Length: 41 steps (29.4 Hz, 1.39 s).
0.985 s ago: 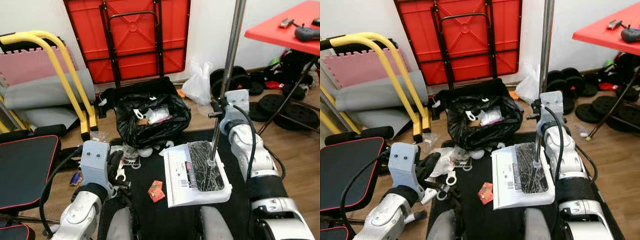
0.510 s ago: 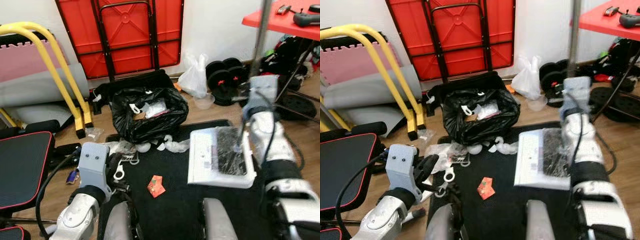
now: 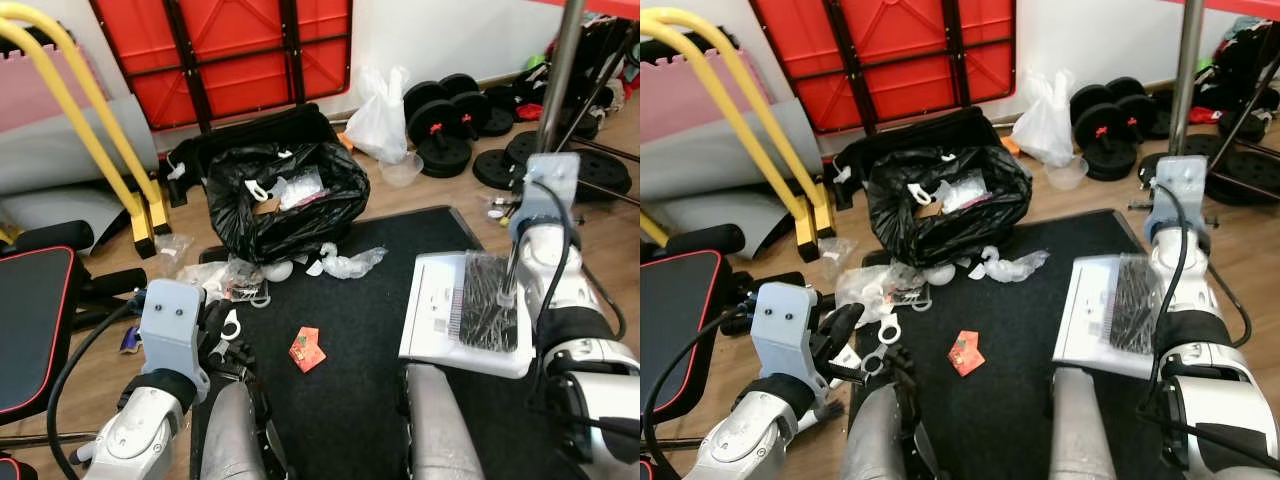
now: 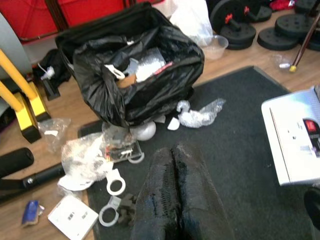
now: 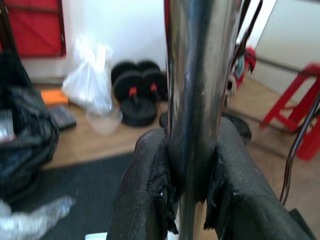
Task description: Sweep floor
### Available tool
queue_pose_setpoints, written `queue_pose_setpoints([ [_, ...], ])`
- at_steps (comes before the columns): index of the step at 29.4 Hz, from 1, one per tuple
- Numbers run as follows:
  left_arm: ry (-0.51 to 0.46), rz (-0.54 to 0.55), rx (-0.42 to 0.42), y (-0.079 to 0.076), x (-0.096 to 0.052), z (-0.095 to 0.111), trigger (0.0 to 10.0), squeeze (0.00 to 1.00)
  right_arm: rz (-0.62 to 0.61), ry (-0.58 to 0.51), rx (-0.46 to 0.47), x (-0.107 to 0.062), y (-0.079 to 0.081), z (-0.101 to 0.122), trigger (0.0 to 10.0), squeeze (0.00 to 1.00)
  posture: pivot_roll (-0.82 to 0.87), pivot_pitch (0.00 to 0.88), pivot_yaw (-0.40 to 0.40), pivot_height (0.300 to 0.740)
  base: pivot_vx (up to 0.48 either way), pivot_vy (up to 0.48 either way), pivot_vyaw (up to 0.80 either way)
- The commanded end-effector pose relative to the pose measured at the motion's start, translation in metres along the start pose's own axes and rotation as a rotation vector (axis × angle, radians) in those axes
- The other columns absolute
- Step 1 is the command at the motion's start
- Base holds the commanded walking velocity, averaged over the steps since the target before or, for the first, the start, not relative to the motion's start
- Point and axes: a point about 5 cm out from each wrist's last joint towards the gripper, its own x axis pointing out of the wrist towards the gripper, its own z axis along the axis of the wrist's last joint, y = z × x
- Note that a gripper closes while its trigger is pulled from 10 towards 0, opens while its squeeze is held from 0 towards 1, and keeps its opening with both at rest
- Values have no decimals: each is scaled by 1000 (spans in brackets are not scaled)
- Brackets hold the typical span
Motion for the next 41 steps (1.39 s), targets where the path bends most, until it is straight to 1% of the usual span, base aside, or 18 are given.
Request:
queue_pose_setpoints([
  [1,25,-49,7,-1,-3,-2,10000,0,16,-50,12,-1,8,5,10000,0,39,174,80,471,0,0,0],
  [5,30,-50,7,-1,-5,-2,10000,0,33,-34,25,-2,14,0,10000,0,40,173,79,461,0,0,0],
  [7,34,-48,7,-1,-6,-3,10000,0,58,-39,49,-2,23,2,10000,0,43,163,75,451,0,0,0],
  [9,34,-48,7,-1,-6,-3,10000,0,58,-39,49,-2,23,2,10000,0,43,163,75,451,0,0,0],
  [11,37,-45,8,-1,-6,-3,10000,0,79,-56,70,-1,32,7,10000,0,48,166,76,441,0,0,0],
  [16,38,-44,8,-1,-7,-2,10000,0,98,-69,81,0,44,14,10000,0,50,172,77,426,0,0,0],
  [17,38,-44,8,-1,-7,-2,10000,0,98,-69,81,0,44,14,10000,0,50,172,77,426,0,0,0],
  [19,39,-45,6,-1,-7,-1,10000,0,120,-71,153,1,53,20,10000,0,50,173,76,426,0,0,0],
  [20,39,-45,6,-1,-7,-1,10000,0,120,-71,153,1,53,20,10000,0,50,173,76,426,0,0,0],
  [21,39,-45,6,-2,-8,-1,10000,0,136,-69,212,1,58,23,10000,0,52,178,76,426,0,0,0],
  [22,38,-45,6,-2,-8,0,10000,0,170,-88,229,0,64,27,10000,0,53,183,77,426,0,0,0],
  [23,38,-45,6,-2,-8,0,10000,0,170,-88,229,0,64,27,10000,0,53,183,77,426,0,0,0],
  [24,38,-45,5,-2,-8,0,10000,0,215,-107,249,-2,73,31,10000,0,53,183,77,426,0,0,0],
  [26,38,-45,5,-2,-8,0,10000,0,215,-107,249,-2,73,31,10000,0,53,183,77,426,0,0,0],
  [27,38,-44,4,-2,-8,1,10000,0,258,-134,264,-4,81,36,10000,0,56,187,73,426,0,0,0],
  [28,38,-44,4,-2,-8,1,10000,0,258,-134,264,-4,81,36,10000,0,56,187,73,426,0,0,0],
  [30,37,-42,2,-2,-9,1,10000,0,293,-149,255,-5,90,41,10000,0,57,193,73,426,0,0,0],
  [41,37,-41,-1,-3,-10,2,10000,0,300,-151,244,-5,95,44,10000,0,61,205,74,426,0,0,0],
])
